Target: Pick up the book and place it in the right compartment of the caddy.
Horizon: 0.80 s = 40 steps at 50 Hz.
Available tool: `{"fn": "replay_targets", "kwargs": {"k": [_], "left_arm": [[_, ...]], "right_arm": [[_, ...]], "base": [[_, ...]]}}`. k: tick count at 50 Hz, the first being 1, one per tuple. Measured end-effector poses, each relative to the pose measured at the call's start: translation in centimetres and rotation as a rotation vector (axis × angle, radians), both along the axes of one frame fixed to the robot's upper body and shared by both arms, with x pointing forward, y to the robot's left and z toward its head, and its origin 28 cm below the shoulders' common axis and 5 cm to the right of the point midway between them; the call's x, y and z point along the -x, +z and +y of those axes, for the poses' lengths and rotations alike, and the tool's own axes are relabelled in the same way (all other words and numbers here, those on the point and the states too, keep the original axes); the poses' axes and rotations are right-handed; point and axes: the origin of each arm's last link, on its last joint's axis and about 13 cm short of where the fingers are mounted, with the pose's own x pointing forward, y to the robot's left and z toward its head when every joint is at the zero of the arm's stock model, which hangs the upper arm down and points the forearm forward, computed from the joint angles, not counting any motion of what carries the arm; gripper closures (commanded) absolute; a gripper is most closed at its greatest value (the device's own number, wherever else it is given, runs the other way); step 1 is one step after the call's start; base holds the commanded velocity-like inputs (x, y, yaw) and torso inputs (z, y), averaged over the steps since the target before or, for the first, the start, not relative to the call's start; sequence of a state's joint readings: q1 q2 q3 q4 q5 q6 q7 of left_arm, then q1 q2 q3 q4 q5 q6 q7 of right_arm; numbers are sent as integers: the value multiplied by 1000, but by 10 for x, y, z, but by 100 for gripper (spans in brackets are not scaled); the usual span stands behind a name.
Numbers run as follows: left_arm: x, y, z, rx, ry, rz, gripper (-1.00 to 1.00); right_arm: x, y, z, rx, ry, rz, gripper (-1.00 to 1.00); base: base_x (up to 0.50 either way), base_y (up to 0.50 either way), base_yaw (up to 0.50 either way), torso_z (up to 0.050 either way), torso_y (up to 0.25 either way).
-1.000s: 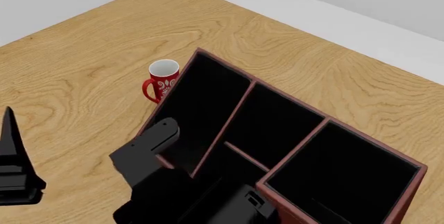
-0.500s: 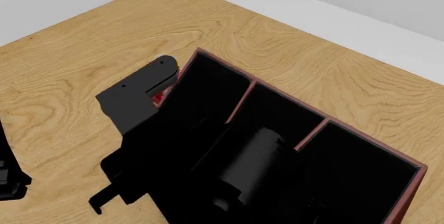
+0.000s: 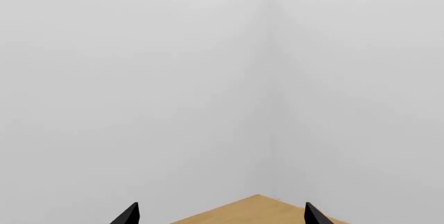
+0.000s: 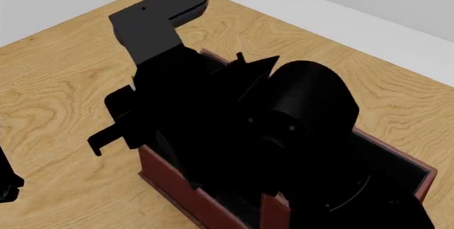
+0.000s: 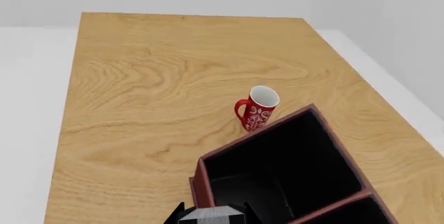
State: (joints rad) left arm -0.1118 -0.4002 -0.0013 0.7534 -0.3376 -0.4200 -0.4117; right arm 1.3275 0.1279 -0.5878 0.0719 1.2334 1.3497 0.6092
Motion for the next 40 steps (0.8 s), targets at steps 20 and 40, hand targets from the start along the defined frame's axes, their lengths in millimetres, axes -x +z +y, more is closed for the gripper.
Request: {"fn": "replay_targets", "kwargs": {"k": [20, 40], "left_arm": [[0, 0, 0, 4, -1, 0, -100], [0, 1, 1, 8, 3, -1, -100]], "right_arm": [[-9, 39, -16, -108, -28, 27, 100], [-4, 75, -40, -141, -141, 18, 100]], "base": [[0, 0, 0, 1, 1], [0, 0, 0, 0, 1]]}}
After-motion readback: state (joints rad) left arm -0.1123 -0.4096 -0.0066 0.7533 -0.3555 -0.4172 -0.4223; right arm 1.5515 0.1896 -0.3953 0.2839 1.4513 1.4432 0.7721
